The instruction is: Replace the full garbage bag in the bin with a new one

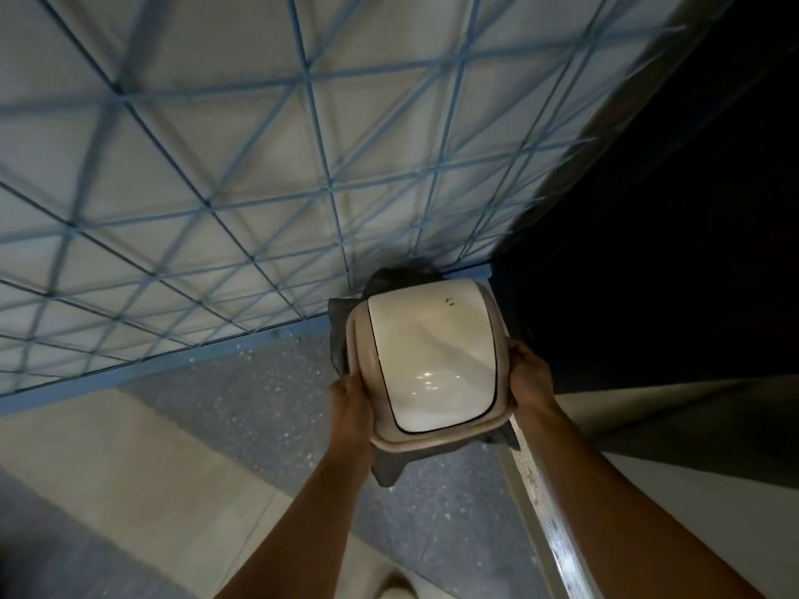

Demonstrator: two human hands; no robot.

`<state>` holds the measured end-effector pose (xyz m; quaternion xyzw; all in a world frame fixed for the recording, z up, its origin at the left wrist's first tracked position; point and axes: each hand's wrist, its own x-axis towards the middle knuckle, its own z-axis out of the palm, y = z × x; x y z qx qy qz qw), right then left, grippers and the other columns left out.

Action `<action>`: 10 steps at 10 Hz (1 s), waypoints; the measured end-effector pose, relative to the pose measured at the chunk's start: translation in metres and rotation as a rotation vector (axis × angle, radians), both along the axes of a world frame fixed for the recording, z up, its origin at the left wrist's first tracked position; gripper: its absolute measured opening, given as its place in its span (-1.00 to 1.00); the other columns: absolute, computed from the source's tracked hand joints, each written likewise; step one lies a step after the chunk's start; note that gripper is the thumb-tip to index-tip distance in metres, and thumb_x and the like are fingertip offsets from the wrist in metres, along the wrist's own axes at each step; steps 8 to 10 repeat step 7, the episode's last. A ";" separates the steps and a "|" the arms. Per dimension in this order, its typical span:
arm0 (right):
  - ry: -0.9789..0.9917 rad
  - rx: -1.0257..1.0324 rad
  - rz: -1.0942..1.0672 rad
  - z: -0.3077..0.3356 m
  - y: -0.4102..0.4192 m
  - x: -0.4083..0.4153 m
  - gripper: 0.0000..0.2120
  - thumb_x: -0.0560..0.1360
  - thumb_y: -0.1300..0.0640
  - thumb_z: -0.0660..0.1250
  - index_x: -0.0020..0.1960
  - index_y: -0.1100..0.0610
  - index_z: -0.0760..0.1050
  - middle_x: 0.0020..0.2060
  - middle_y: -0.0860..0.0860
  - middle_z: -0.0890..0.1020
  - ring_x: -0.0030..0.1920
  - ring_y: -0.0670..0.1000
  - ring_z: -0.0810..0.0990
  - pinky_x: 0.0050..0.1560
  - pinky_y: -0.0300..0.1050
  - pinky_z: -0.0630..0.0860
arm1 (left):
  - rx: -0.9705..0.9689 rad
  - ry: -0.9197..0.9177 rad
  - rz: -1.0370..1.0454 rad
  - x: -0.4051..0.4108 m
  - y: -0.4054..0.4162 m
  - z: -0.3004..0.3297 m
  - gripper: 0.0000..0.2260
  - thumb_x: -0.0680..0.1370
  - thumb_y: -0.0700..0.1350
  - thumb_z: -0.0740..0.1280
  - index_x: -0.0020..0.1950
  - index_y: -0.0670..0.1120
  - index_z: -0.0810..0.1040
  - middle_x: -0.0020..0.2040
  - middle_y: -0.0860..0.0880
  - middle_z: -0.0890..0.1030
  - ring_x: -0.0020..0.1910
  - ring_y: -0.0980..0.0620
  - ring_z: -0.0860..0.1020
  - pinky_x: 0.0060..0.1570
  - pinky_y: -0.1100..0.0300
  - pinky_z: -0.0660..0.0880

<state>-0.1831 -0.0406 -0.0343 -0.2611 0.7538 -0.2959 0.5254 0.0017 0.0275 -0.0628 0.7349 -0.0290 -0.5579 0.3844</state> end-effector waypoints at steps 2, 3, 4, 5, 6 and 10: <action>0.033 -0.024 -0.023 -0.011 -0.006 -0.008 -0.69 0.56 0.37 0.06 -0.18 0.13 0.50 -0.26 -0.01 0.56 -0.25 -0.06 0.50 -0.52 -0.44 0.44 | -0.058 0.005 -0.059 -0.009 0.005 0.001 -0.75 0.60 -0.15 0.08 0.23 -0.18 0.39 0.13 -0.12 0.53 0.12 -0.08 0.50 0.23 -0.07 0.43; 0.059 -0.015 0.019 -0.007 -0.002 -0.011 -0.73 0.57 0.34 0.07 0.05 0.19 0.53 -0.11 0.07 0.57 -0.09 0.06 0.53 -0.29 -0.30 0.48 | -0.070 -0.043 -0.158 -0.006 0.007 0.016 -0.80 0.56 -0.18 0.08 -0.17 -0.13 0.46 -0.22 -0.08 0.51 -0.20 -0.01 0.47 -0.17 0.13 0.42; 0.130 -0.009 0.057 0.004 0.010 -0.016 -0.72 0.62 0.18 0.10 0.19 0.26 0.50 0.02 0.10 0.53 0.04 0.05 0.46 -0.02 -0.16 0.38 | -0.036 -0.092 -0.217 0.005 0.017 0.043 -0.74 0.61 -0.18 0.08 -0.25 -0.01 0.40 -0.27 -0.02 0.43 -0.26 0.06 0.41 -0.25 0.20 0.31; 0.223 0.009 0.157 0.028 0.041 -0.017 -0.66 0.63 0.12 0.07 0.24 0.32 0.44 0.11 0.11 0.51 0.11 0.07 0.46 -0.02 -0.24 0.39 | 0.082 -0.125 -0.348 0.024 0.046 0.067 -0.69 0.63 -0.12 0.12 0.35 -0.14 0.38 0.30 -0.16 0.46 0.29 -0.13 0.44 0.23 0.06 0.36; 0.350 0.088 0.387 0.057 0.080 -0.010 -0.66 0.62 0.10 0.09 0.32 0.21 0.40 0.20 0.11 0.52 0.27 0.16 0.45 0.05 -0.22 0.31 | 0.169 -0.171 -0.413 0.047 0.083 0.087 -0.60 0.62 -0.13 0.15 0.44 -0.20 0.27 0.44 -0.18 0.35 0.40 -0.16 0.34 0.35 0.06 0.24; 0.385 0.026 0.605 0.087 0.134 0.017 -0.53 0.57 -0.10 0.13 0.36 0.16 0.37 0.26 0.11 0.51 0.28 0.14 0.47 0.19 -0.14 0.35 | 0.214 -0.183 -0.426 0.069 0.127 0.122 -0.56 0.60 -0.10 0.19 0.46 -0.20 0.25 0.46 -0.15 0.32 0.42 -0.13 0.32 0.38 0.09 0.20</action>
